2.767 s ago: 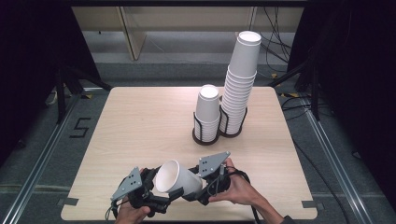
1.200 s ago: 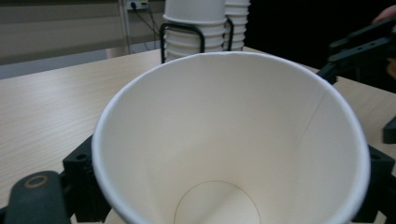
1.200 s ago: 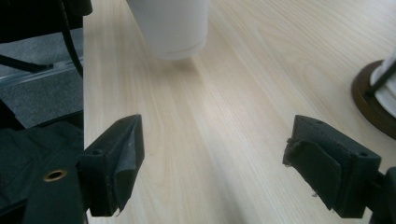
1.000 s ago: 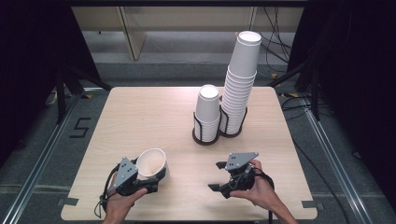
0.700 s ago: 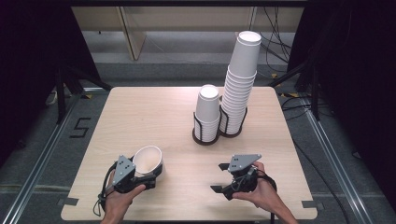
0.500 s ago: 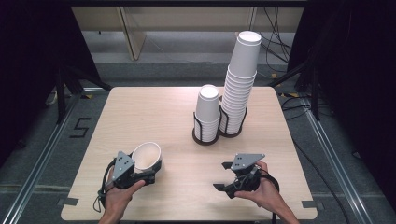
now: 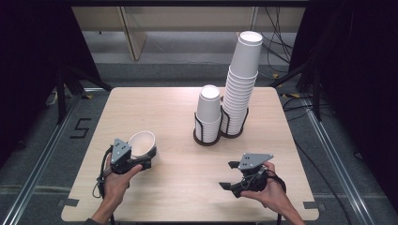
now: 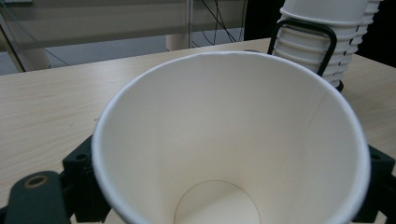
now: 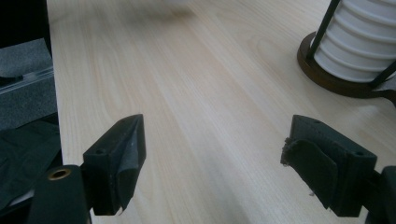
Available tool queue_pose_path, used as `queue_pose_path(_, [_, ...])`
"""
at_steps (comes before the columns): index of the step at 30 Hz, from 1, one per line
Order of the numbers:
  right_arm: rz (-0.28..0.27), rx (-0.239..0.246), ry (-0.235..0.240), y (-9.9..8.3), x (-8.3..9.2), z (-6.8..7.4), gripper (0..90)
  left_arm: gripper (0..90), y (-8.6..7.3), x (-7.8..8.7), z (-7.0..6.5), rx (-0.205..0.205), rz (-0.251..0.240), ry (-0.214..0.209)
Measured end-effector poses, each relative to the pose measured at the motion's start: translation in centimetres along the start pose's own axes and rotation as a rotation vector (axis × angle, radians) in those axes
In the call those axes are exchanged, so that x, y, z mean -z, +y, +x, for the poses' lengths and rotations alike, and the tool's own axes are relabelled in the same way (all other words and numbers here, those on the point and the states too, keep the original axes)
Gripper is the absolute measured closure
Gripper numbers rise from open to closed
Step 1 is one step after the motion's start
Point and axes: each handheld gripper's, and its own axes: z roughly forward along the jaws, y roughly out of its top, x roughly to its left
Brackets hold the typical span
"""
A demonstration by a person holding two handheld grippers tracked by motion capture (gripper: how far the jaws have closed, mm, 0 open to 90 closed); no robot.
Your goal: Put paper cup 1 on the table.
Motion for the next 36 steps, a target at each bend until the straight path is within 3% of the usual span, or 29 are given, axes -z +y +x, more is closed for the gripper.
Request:
queue_pose_path(24, [0.013, -0.024, 0.006, -0.6, -0.3, -0.5, 20.3, 11.8, 1.8, -3.2, 3.5, 0.013, -0.034, 0.075])
queue_pose_path(33, [0.015, -0.020, 0.003, -0.7, -0.4, -0.6, 20.2, 11.6, 3.1, -5.5, 4.7, 0.004, -0.039, 0.112])
queue_pose_path(36, [0.019, -0.016, 0.023, -0.8, -0.6, -0.4, 20.1, 11.5, 3.3, -6.4, 5.0, -0.008, -0.033, 0.123])
